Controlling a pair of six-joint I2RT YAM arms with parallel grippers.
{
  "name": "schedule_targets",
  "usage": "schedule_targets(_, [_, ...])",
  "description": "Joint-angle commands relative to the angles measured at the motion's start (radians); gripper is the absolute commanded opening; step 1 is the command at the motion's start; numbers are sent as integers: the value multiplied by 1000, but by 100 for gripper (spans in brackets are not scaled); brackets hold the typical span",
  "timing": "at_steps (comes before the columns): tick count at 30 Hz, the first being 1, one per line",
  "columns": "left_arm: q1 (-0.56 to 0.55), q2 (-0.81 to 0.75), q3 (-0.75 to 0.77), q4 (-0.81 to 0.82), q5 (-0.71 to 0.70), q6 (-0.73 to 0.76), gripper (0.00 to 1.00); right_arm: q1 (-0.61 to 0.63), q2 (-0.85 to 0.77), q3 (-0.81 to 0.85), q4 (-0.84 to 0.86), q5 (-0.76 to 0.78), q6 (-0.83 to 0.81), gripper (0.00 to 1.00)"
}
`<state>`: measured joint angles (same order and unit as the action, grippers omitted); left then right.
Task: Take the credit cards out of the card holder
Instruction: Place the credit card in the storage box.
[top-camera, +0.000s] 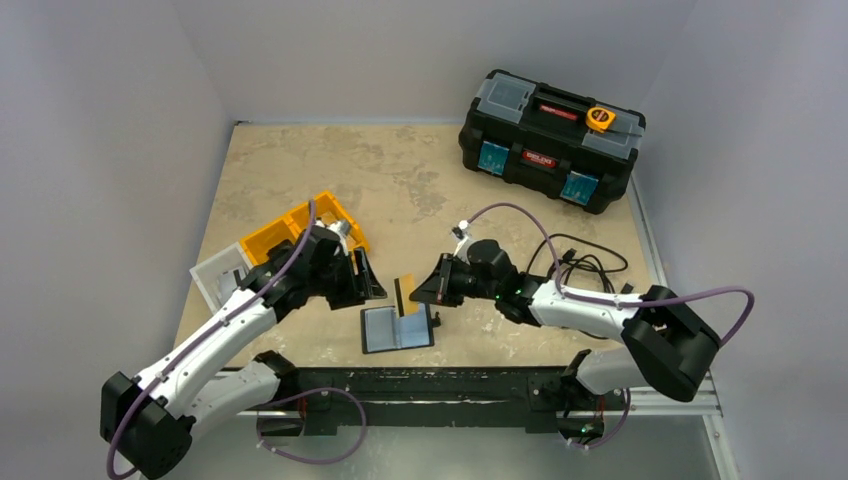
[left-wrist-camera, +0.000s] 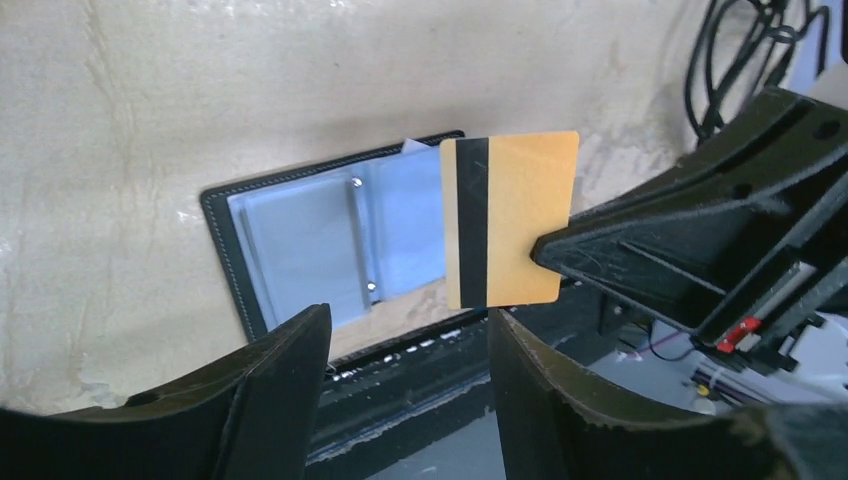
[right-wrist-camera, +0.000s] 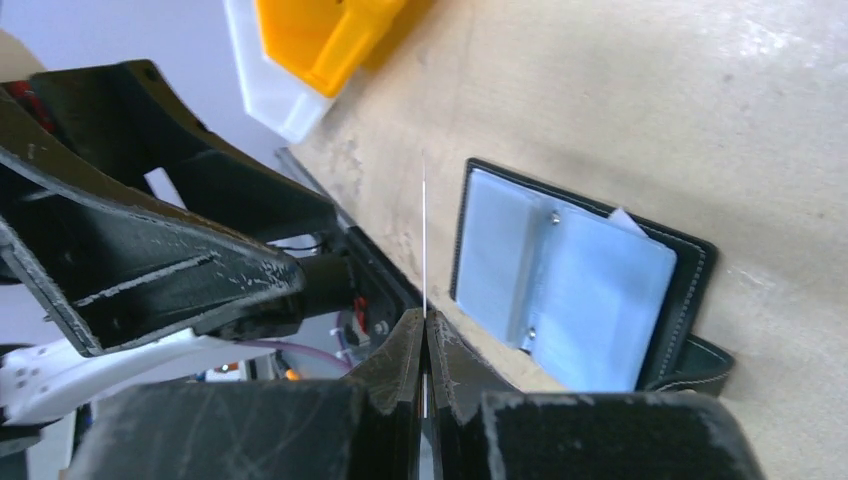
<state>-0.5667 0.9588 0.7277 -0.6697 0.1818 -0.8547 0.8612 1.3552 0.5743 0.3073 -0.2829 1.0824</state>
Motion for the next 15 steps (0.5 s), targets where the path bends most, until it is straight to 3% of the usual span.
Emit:
schedule_targets(1, [21, -59, 8, 31, 132, -8, 60, -29, -33, 46, 57, -116, 19, 0])
schedule_targets(7, [39, -110, -14, 97, 221, -40, 61, -37, -23, 51, 193, -221, 106, 0])
schedule_targets(15, [52, -118, -44, 165, 282, -81, 53, -37, 23, 29, 391, -300, 215, 0])
